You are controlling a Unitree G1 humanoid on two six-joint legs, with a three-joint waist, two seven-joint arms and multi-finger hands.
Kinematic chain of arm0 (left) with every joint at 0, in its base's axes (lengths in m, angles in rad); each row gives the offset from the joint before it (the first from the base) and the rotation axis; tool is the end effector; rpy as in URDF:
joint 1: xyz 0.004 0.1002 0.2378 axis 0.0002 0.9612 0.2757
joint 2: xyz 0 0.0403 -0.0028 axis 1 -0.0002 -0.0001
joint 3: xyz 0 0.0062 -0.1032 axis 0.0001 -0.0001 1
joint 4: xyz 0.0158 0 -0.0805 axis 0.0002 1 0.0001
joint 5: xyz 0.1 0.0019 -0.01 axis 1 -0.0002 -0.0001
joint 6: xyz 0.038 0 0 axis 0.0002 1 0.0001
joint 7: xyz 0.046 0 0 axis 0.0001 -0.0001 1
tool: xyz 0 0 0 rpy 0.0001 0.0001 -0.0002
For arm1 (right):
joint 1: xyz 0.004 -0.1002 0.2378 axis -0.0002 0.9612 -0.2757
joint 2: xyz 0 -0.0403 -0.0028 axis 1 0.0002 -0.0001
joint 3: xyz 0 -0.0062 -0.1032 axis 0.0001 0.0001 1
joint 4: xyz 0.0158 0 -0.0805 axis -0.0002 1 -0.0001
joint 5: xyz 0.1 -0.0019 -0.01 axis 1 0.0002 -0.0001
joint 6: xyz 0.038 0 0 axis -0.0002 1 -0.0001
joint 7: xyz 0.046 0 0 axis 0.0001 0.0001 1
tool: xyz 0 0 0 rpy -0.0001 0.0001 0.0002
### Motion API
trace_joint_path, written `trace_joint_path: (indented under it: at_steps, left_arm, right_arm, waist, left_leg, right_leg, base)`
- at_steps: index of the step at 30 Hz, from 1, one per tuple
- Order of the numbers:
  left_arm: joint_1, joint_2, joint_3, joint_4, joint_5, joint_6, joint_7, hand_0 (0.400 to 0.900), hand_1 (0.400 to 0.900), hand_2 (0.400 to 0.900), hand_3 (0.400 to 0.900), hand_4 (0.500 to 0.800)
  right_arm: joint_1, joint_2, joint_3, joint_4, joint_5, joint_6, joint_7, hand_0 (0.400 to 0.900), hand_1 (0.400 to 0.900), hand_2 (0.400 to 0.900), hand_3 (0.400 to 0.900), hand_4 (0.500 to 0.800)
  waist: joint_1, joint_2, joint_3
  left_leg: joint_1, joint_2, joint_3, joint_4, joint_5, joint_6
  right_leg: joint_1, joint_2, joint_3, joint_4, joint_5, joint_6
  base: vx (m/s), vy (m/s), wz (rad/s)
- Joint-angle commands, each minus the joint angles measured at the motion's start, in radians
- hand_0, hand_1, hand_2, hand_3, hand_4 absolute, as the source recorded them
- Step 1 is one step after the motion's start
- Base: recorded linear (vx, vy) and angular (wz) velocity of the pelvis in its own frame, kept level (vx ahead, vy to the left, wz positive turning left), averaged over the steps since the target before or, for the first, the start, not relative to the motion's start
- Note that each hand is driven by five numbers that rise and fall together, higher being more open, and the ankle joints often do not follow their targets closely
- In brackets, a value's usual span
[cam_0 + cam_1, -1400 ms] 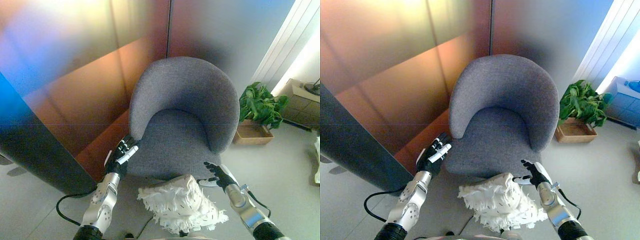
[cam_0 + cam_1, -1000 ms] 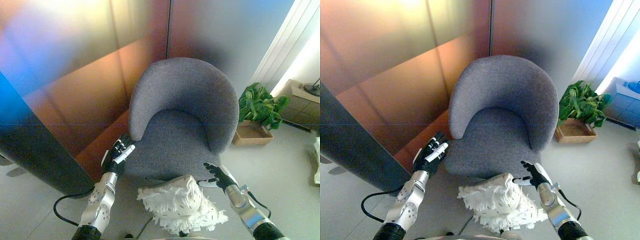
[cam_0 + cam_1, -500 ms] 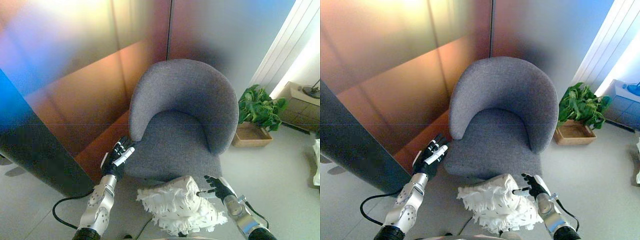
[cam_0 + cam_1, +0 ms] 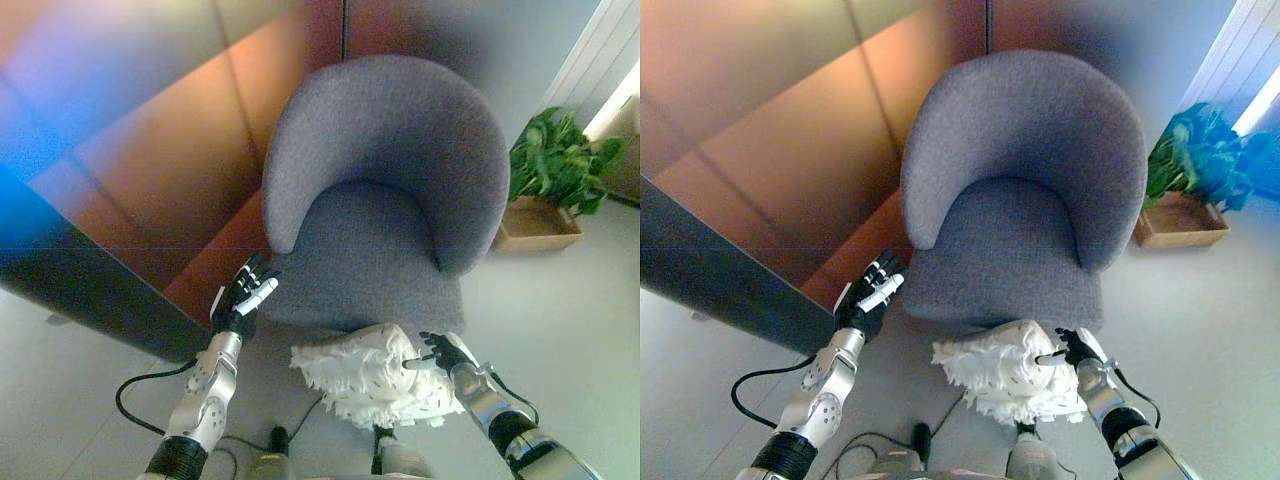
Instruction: Pick up the pillow and put it on the sofa.
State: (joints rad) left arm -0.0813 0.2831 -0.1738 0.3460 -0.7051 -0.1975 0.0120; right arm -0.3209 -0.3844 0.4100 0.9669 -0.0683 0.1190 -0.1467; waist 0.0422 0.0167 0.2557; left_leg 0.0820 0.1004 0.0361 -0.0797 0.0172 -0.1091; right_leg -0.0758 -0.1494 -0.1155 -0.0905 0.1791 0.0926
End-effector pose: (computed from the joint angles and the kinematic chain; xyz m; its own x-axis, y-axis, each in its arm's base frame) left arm 0.2102 0.1878 0.0063 0.9923 0.0011 -0.1237 -0.0470 0.9285 -0.3684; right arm 0.2116 -0.2237 -0.0488 0.7411 -0.2282 -0.6315 -0.2794 0.7503 -0.5991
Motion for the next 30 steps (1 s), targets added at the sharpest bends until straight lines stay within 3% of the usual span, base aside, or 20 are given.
trace_joint_path:
  at_steps: [1,8,12,21,30]
  left_arm:
    - [-0.193,0.039,-0.031,-0.076,-0.016,-0.131,0.001,0.900,0.900,0.900,0.900,0.800]
    - [-0.282,0.051,-0.060,-0.060,-0.040,-0.166,0.005,0.900,0.900,0.900,0.900,0.800]
    - [-0.336,0.063,-0.074,-0.059,-0.053,-0.186,0.017,0.900,0.900,0.900,0.900,0.800]
    - [-0.401,0.090,-0.081,-0.089,-0.057,-0.189,0.025,0.900,0.900,0.900,0.900,0.800]
    - [-0.456,0.105,-0.084,-0.114,-0.087,-0.205,0.032,0.900,0.900,0.900,0.900,0.800]
  right_arm:
    - [-0.191,-0.066,0.042,0.021,0.023,-0.018,-0.043,0.900,0.900,0.900,0.900,0.800]
    - [-0.320,-0.063,0.076,0.100,0.043,0.007,-0.064,0.900,0.900,0.900,0.900,0.800]
    - [-0.391,-0.078,0.083,0.141,0.043,0.023,-0.038,0.900,0.900,0.900,0.900,0.800]
    - [-0.472,-0.096,0.089,0.205,0.031,0.058,-0.006,0.900,0.900,0.900,0.900,0.800]
    - [-0.593,-0.126,0.104,0.258,0.006,0.088,0.025,0.900,0.900,0.900,0.900,0.800]
  waist:
    - [0.034,-0.018,0.075]
    - [0.038,-0.005,0.151]
    - [0.041,-0.005,0.189]
    - [0.049,-0.013,0.245]
    - [0.052,0.012,0.264]
  left_leg:
    - [-0.104,-0.012,-0.061,0.073,-0.014,0.006]
    - [-0.168,-0.021,-0.065,0.096,-0.006,0.006]
    - [-0.206,-0.029,-0.063,0.107,0.000,0.005]
    - [-0.252,-0.038,-0.057,0.123,0.007,0.005]
    - [-0.342,-0.062,-0.055,0.136,0.015,0.010]
  right_leg:
    - [0.048,-0.093,0.023,0.049,-0.071,0.106]
    - [-0.002,-0.093,0.030,0.044,-0.055,0.103]
    - [-0.033,-0.087,0.035,0.033,-0.038,0.102]
    - [-0.072,-0.086,0.032,0.030,-0.017,0.101]
    - [-0.176,-0.094,0.025,0.043,0.004,0.099]
  base:
    - [-0.11,0.007,0.02]
    - [-0.11,-0.007,0.00]
    - [-0.11,-0.003,-0.04]
    - [-0.05,-0.029,0.02]
    - [-0.04,0.012,0.02]
